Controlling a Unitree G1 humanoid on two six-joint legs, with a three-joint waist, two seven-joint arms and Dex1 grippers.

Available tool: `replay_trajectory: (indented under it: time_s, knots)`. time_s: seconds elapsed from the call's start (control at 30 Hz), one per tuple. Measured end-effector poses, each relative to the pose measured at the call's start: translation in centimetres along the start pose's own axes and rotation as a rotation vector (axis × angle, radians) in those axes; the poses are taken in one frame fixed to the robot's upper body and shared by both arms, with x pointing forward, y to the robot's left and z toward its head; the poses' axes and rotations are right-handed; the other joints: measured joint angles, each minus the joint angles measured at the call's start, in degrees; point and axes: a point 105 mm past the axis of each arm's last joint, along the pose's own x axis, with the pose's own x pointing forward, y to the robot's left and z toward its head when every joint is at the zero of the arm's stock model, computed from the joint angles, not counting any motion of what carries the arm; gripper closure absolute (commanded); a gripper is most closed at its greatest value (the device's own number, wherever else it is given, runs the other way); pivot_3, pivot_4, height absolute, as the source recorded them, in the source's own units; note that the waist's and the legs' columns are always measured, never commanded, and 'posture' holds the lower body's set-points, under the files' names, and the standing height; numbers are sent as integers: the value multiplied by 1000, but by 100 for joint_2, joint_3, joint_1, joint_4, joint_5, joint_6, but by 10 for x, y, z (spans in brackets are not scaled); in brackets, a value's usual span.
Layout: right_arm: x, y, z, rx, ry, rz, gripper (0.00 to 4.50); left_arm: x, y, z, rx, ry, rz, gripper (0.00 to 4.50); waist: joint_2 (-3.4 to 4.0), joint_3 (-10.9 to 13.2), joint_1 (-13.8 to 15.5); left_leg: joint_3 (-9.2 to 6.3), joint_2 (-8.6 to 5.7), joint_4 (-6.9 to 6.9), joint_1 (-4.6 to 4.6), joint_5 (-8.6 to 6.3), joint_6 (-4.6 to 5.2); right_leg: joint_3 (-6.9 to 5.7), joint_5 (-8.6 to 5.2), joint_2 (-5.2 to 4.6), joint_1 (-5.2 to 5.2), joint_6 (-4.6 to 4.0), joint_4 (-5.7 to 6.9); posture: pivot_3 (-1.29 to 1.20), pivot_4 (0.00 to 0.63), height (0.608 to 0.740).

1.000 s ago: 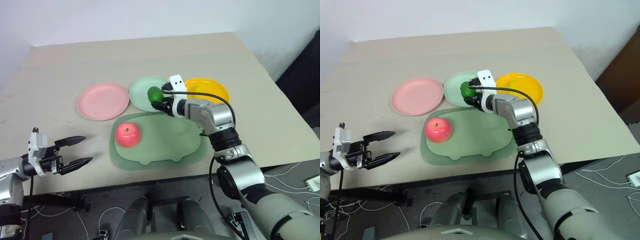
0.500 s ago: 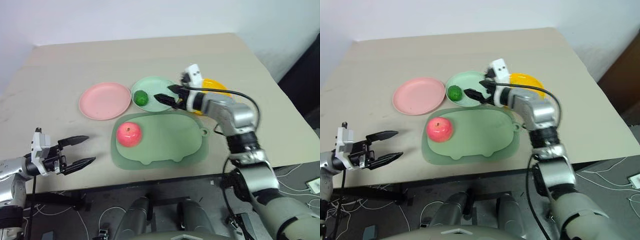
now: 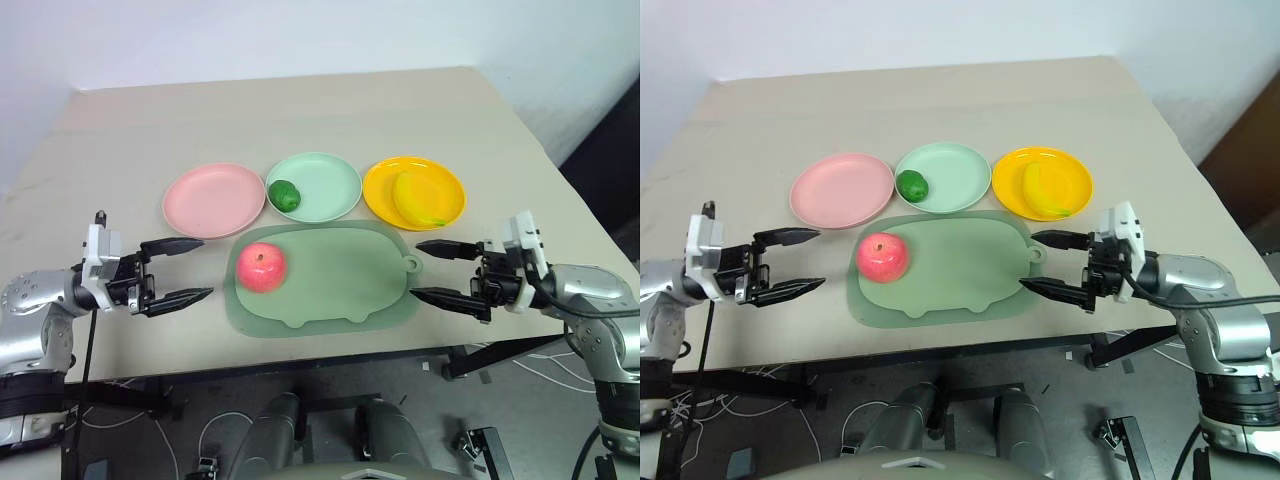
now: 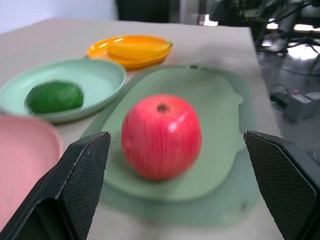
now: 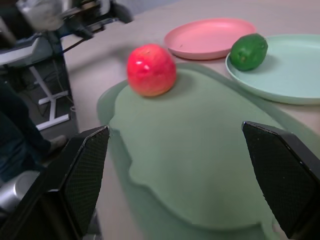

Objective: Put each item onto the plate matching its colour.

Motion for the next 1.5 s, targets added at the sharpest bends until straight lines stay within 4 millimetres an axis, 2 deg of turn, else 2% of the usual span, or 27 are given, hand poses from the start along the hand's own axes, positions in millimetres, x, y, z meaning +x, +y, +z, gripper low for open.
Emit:
replay_trajectory:
  time_s: [0.07,0.23,0.4,0.63,0.77,1.4,1.5]
  knots:
    - [-7,-1,1,-35,6,-16,20,5,6,2,5,4,-32,0,-1,0,14,1,4,0,1,0,0,-1,0,2,-3,0,0,0,150,737]
    - [-9,-1,-2,-43,6,-35,20,17,14,1,10,17,-91,0,-2,1,29,5,7,4,-1,2,2,0,1,4,1,2,0,0,150,737]
    - [-8,-3,-2,-43,4,-66,20,46,27,-3,21,30,-162,0,-7,3,62,5,4,21,-3,1,2,-1,5,2,5,8,-1,0,150,737]
    - [-8,-1,-6,-29,8,-93,20,71,26,-18,-13,66,-243,0,-8,3,9,8,7,16,-6,9,15,0,15,6,15,26,1,0,150,737]
    - [-7,-1,-5,-34,5,-105,20,77,19,-29,-29,94,-289,0,-8,4,28,8,8,22,-4,9,15,0,14,6,20,25,2,0,150,737]
    - [-7,3,-7,-45,9,-108,20,82,21,-36,48,134,-311,0,-9,4,31,7,7,47,1,5,16,-1,13,5,40,22,2,0,150,737]
    - [-6,3,-6,-49,8,-105,0,82,21,-36,61,141,-317,536,-8,3,31,7,7,48,5,3,14,-1,13,5,45,22,1,0,150,737]
